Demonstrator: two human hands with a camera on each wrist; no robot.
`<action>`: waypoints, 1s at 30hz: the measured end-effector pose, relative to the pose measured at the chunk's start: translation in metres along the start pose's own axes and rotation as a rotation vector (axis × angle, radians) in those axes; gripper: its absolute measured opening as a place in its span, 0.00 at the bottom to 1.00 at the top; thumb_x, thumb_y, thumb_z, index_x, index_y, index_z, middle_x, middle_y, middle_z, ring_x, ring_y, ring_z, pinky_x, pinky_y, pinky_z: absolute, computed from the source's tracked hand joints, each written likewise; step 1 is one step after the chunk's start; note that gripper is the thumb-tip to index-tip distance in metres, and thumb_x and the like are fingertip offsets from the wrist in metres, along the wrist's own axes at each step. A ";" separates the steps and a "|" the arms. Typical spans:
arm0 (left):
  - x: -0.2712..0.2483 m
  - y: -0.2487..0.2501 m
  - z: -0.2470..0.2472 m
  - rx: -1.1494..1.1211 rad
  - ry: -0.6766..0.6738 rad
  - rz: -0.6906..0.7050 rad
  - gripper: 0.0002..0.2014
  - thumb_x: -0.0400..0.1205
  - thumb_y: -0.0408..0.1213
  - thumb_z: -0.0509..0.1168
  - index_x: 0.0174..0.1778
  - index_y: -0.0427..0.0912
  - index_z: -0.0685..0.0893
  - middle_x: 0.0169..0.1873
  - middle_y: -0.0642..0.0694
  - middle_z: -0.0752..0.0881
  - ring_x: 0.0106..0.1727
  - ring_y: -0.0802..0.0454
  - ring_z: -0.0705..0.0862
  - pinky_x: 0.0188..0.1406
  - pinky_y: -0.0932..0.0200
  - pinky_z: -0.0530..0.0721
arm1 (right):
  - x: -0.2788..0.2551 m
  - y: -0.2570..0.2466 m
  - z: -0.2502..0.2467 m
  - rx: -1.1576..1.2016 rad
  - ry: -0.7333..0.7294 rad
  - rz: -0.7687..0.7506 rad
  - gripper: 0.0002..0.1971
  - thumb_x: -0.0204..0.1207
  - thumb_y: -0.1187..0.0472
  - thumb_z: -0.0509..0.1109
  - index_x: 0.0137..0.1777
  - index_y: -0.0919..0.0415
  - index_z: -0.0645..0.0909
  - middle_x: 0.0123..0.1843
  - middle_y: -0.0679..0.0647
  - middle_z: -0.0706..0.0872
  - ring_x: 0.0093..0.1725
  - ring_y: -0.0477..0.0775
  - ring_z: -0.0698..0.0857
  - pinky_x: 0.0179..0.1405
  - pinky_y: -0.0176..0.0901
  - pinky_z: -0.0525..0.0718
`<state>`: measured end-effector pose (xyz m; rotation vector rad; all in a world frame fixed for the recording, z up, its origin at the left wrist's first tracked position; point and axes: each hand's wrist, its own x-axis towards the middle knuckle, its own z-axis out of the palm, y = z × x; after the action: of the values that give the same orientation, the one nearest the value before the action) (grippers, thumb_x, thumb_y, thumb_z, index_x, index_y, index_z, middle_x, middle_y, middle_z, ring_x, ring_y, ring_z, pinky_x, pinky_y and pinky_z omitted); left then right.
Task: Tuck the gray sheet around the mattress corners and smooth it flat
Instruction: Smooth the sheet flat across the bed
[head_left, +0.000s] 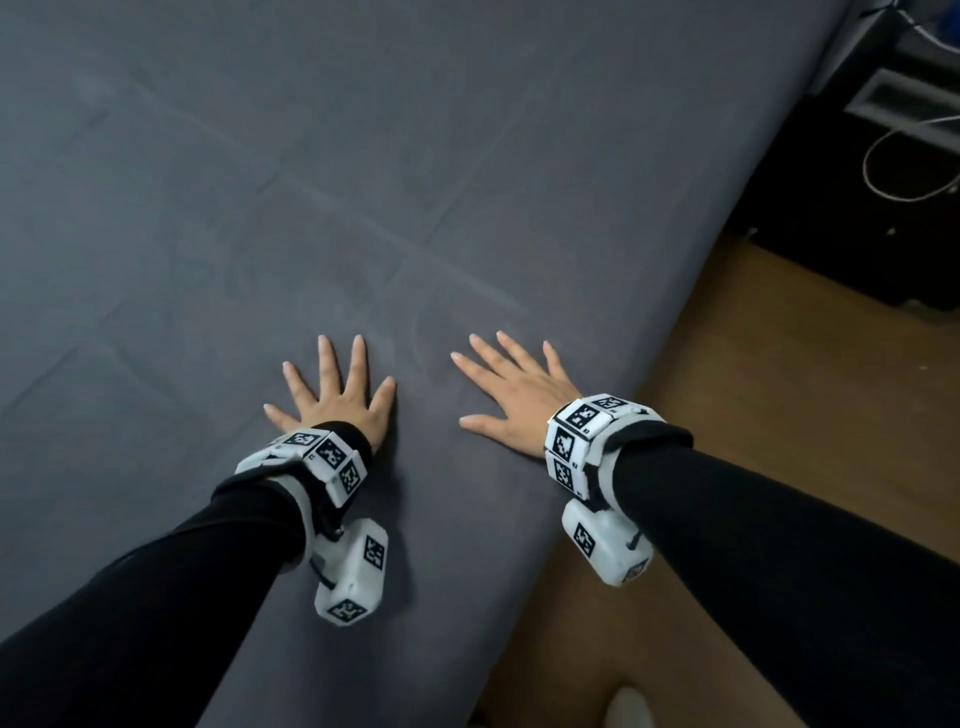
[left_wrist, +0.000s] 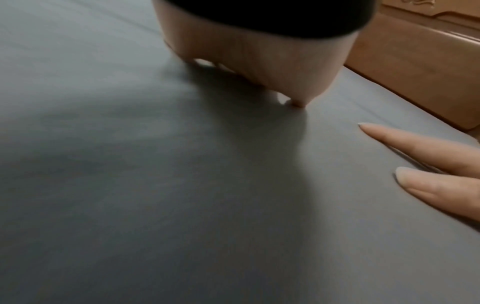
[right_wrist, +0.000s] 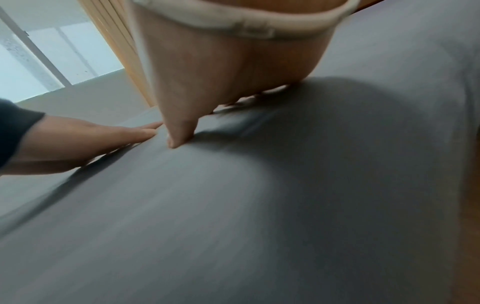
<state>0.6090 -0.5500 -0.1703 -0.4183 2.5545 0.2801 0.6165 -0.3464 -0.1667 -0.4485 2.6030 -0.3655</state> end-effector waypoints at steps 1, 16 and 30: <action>0.009 0.020 -0.003 0.008 -0.007 0.020 0.30 0.82 0.63 0.41 0.79 0.69 0.36 0.82 0.59 0.31 0.83 0.39 0.31 0.78 0.27 0.39 | 0.009 0.018 -0.011 -0.006 -0.005 0.004 0.36 0.78 0.34 0.54 0.82 0.36 0.42 0.86 0.39 0.39 0.85 0.48 0.37 0.80 0.66 0.35; 0.164 0.382 -0.073 0.002 0.001 -0.009 0.38 0.78 0.67 0.47 0.79 0.66 0.35 0.82 0.55 0.30 0.84 0.48 0.33 0.78 0.27 0.42 | 0.147 0.331 -0.207 -0.136 -0.203 -0.046 0.43 0.74 0.29 0.54 0.80 0.36 0.32 0.84 0.37 0.30 0.84 0.50 0.31 0.76 0.75 0.37; 0.408 0.549 -0.193 0.004 -0.038 -0.116 0.35 0.77 0.70 0.41 0.77 0.70 0.32 0.81 0.58 0.28 0.82 0.42 0.28 0.76 0.23 0.40 | 0.397 0.526 -0.386 -0.154 -0.183 -0.093 0.48 0.66 0.24 0.59 0.78 0.29 0.31 0.83 0.35 0.30 0.83 0.49 0.30 0.76 0.74 0.34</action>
<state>-0.0036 -0.1896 -0.1645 -0.5515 2.4823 0.2375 -0.0348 0.0529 -0.1703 -0.6269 2.4459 -0.1466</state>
